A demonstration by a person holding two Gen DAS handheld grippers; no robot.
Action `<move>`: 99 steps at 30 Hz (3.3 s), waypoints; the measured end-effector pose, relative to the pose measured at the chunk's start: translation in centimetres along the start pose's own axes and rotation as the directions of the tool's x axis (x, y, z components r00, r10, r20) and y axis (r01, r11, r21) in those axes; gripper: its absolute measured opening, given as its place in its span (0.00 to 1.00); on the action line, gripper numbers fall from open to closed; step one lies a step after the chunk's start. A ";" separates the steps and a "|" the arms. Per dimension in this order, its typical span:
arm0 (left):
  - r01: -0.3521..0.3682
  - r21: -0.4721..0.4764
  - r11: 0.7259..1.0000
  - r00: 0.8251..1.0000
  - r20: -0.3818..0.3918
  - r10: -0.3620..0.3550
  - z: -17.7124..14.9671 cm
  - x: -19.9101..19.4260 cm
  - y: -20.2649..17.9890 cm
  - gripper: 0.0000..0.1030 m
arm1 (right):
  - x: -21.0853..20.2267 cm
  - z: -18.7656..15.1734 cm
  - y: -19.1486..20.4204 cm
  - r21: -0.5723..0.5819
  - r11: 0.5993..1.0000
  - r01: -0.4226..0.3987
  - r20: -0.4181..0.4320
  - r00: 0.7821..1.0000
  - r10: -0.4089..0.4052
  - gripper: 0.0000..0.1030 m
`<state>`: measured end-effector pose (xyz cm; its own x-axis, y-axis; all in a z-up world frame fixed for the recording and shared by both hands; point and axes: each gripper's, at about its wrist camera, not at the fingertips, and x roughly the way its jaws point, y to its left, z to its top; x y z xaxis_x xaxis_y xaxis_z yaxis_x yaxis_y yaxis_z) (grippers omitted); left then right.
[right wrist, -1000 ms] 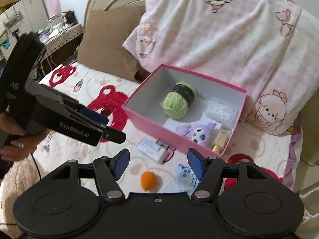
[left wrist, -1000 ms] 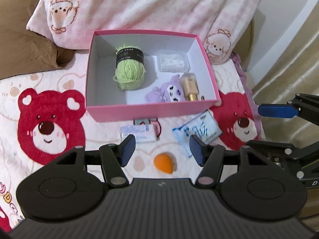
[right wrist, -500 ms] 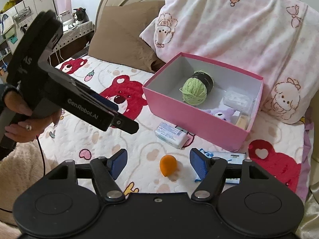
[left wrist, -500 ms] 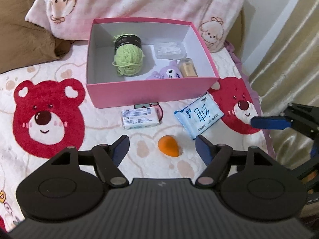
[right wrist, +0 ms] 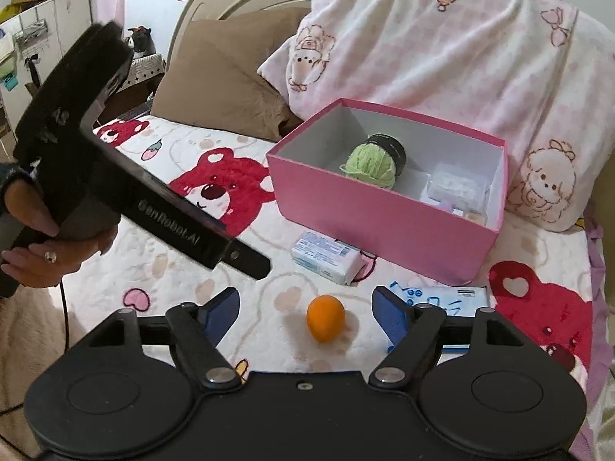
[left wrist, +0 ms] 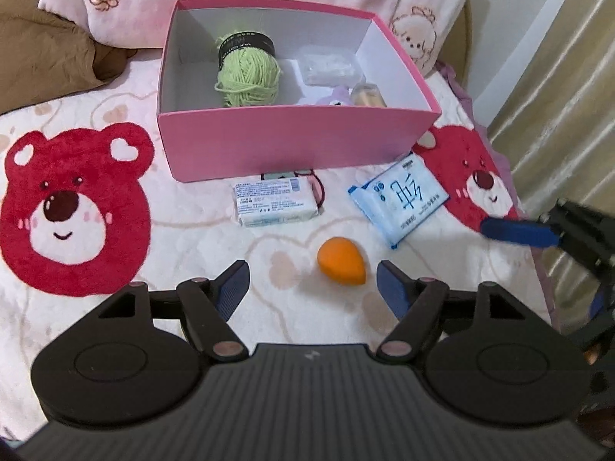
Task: Organize objects
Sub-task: 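Withdraw the left tool and move it to the orange sponge, then close the left tool around the orange sponge, then lift the sponge with the left tool and carry it into the pink box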
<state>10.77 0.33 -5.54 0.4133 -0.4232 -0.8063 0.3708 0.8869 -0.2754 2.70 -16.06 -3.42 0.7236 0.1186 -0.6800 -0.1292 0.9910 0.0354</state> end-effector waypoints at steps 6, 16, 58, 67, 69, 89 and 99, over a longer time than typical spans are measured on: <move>0.007 0.035 0.999 0.998 0.065 -0.009 -1.4 1.6 0.5 0.68 | 3.9 -2.2 1.2 -0.050 0.997 0.060 -0.045 0.997 -0.062 0.78; 0.014 0.009 1.000 0.999 0.049 -0.015 -2.5 4.7 0.6 0.69 | 7.5 -3.8 1.7 0.028 0.997 0.078 -0.082 0.994 -0.075 0.78; 0.186 -0.038 0.982 0.981 0.065 -0.183 -3.4 9.5 0.3 0.30 | 11.5 -5.2 1.0 0.107 0.981 0.160 -0.110 0.983 -0.148 0.34; 0.190 -0.048 0.981 0.981 0.035 -0.189 -3.4 7.7 0.1 0.30 | 10.0 -4.6 1.6 0.114 0.984 0.139 -0.134 0.983 -0.123 0.34; 0.195 -0.058 0.979 0.981 0.030 -0.193 -3.4 7.2 0.2 0.30 | 9.6 -4.3 1.8 0.114 0.985 0.130 -0.142 0.983 -0.114 0.34; 0.188 -0.057 0.980 0.980 0.075 -0.184 0.0 -0.7 -1.1 0.29 | 4.3 1.6 2.2 0.133 0.989 0.061 -0.127 0.991 -0.044 0.34; 0.212 -0.071 0.975 0.967 0.162 -0.199 5.8 -4.2 -1.0 0.29 | 2.2 8.0 0.1 0.093 0.995 0.046 -0.098 0.994 -0.036 0.34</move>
<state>13.43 0.13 1.17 0.4603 -0.6151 -0.6401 0.3902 0.7878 -0.4765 9.70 -15.18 1.01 0.6576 0.0757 -0.7495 -0.0328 0.9969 0.0720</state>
